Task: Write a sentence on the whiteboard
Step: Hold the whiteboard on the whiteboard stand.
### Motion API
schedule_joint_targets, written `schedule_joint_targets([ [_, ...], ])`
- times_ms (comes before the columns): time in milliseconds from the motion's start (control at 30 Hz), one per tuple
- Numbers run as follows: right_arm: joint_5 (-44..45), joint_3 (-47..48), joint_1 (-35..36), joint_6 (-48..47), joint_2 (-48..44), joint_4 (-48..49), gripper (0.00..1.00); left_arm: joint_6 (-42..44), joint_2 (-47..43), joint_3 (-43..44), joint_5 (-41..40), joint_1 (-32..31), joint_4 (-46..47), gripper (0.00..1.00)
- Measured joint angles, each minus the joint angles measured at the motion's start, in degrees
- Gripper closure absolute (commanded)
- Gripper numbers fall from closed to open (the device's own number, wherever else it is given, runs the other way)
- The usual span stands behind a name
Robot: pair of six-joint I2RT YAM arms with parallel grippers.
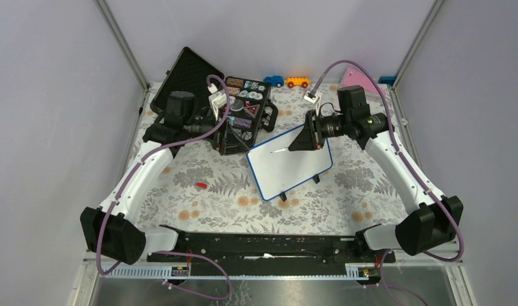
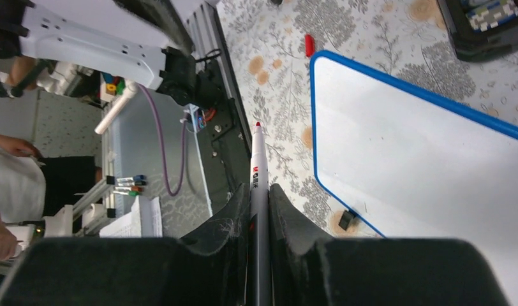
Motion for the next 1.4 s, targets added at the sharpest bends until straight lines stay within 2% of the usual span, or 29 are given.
schedule_joint_targets([
  [200, 3.28, -2.67, -0.07, -5.40, -2.32, -3.08, 1.00, 0.11, 1.09, -2.32, -4.31, 0.66, 1.05, 0.20],
  [533, 4.72, -5.86, 0.11, -11.58, -2.86, -3.98, 1.00, 1.18, 7.52, -3.52, -6.86, 0.66, 2.25, 0.21],
  [833, 5.53, -8.94, 2.58, -12.74, -2.67, -0.74, 1.00, 3.08, 11.67, -3.56, -7.17, 0.17, 1.88, 0.33],
  [1100, 6.05, -9.07, 2.89, -12.39, -0.48, 4.02, 1.00, 4.72, 15.54, -2.86, -6.97, -3.37, 1.46, 0.63],
  [1400, 6.43, -10.82, 2.91, -12.13, -0.37, 5.40, 1.00, 5.79, 19.45, 2.36, -6.23, -3.82, -0.61, 0.98],
])
